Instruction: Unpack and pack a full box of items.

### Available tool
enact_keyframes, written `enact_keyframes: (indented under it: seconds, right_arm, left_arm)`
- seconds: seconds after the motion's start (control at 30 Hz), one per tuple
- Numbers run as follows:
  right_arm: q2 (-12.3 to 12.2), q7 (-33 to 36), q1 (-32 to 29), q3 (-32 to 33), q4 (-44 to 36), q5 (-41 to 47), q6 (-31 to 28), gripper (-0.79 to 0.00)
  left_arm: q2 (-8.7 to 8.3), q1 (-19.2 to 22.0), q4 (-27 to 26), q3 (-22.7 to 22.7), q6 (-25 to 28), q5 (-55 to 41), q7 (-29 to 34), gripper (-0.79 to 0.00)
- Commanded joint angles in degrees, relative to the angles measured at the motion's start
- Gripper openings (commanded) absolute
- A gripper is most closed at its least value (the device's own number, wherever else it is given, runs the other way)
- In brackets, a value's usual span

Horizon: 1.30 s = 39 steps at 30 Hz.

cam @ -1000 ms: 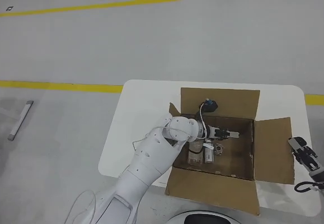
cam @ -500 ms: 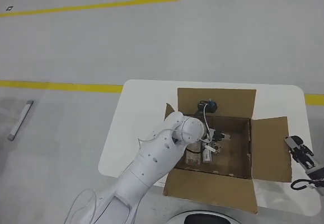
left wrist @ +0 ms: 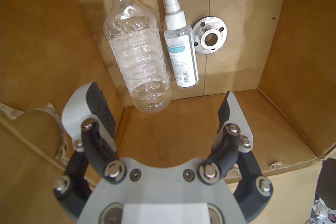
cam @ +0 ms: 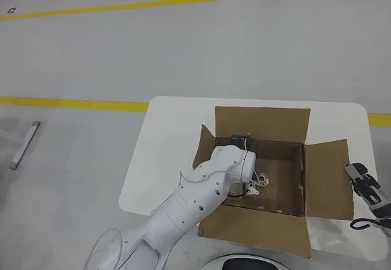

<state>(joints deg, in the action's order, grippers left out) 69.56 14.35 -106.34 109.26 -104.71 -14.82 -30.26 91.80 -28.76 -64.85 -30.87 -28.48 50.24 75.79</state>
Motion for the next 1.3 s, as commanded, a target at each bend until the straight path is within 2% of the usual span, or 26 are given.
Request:
enact_keyframes:
  seconds: [0.0,0.23,0.3,0.43,0.53,0.67,0.7,0.73,0.77,0.8,0.87,0.9,0.93,0.97,1.0,1.27]
  right_arm:
    - [0.0,-0.2,0.0,0.1,-0.1,-0.6,-0.1,-0.785]
    - [0.0,-0.6,-0.4,0.2,-0.2,-1.2,-0.2,-0.785]
    - [0.0,-0.6,-0.4,0.1,-0.2,-1.5,-0.1,-0.785]
    - [0.0,-0.7,-0.7,0.1,0.1,-1.4,-0.2,-0.785]
    - [0.0,-0.7,-0.7,0.2,0.2,-1.2,-0.3,-0.785]
    - [0.0,-0.6,-0.7,0.3,0.3,-0.9,-0.3,-0.785]
    - [-0.1,-0.6,-0.7,0.3,0.3,-0.8,-0.4,-0.785]
    - [-0.1,-0.6,-0.7,0.4,0.3,-0.8,-0.4,-0.785]
    - [-0.1,-0.6,-0.8,0.4,0.3,-0.8,-0.4,-0.785]
    - [-0.1,-0.6,-0.8,0.4,0.3,-0.6,-0.4,-0.785]
    - [-0.1,-0.5,-0.8,0.4,0.3,-0.5,-0.3,-0.785]
    - [-0.1,-0.4,-0.8,0.4,0.3,-0.5,-0.4,-0.785]
    - [-0.1,-0.4,-0.7,0.4,0.4,-0.6,-0.4,-0.785]
    - [-0.1,-0.3,-0.7,0.3,0.4,-0.6,-0.4,-0.785]
    - [-0.1,-0.3,-0.7,0.2,0.4,-0.6,-0.4,-0.785]
    - [-0.1,-0.3,-0.5,-0.2,0.5,-0.9,-0.5,-0.785]
  left_arm:
    - [-0.01,0.0,0.0,0.0,0.0,0.0,0.0,0.000]
    - [-0.01,0.0,0.0,0.0,0.0,0.0,0.0,0.000]
    - [-0.09,-1.3,0.7,-0.1,0.5,0.8,-2.7,0.000]
    - [0.09,-2.1,2.3,-1.0,1.0,0.2,-3.1,0.000]
    - [0.44,-1.5,4.3,1.5,0.1,6.1,-2.2,0.000]
    - [1.29,-1.4,6.1,2.8,-0.8,8.5,-0.7,0.000]
    - [1.51,-1.4,6.5,2.7,-0.7,8.3,-0.9,-0.049]
    - [1.70,-1.3,7.6,3.1,-1.0,9.5,-0.9,-0.311]
    - [1.98,-1.2,8.3,3.5,-1.1,10.2,-1.1,-0.403]
    - [2.27,-1.2,8.6,3.7,-1.1,10.4,-1.1,-0.434]
    - [2.78,-1.1,9.4,3.9,-1.2,10.9,-1.2,-0.422]
    - [3.02,-1.1,9.7,3.9,-1.2,10.8,-1.1,-0.249]
    - [3.25,-1.0,9.9,3.7,-1.1,10.7,-1.3,-0.142]
    - [3.44,-1.0,10.1,3.6,-0.7,10.5,-1.7,-0.040]
    - [3.61,-1.0,10.4,3.5,-0.6,10.6,-2.0,0.000]
    - [5.22,-1.3,13.7,3.4,-0.3,11.5,-2.9,-0.015]
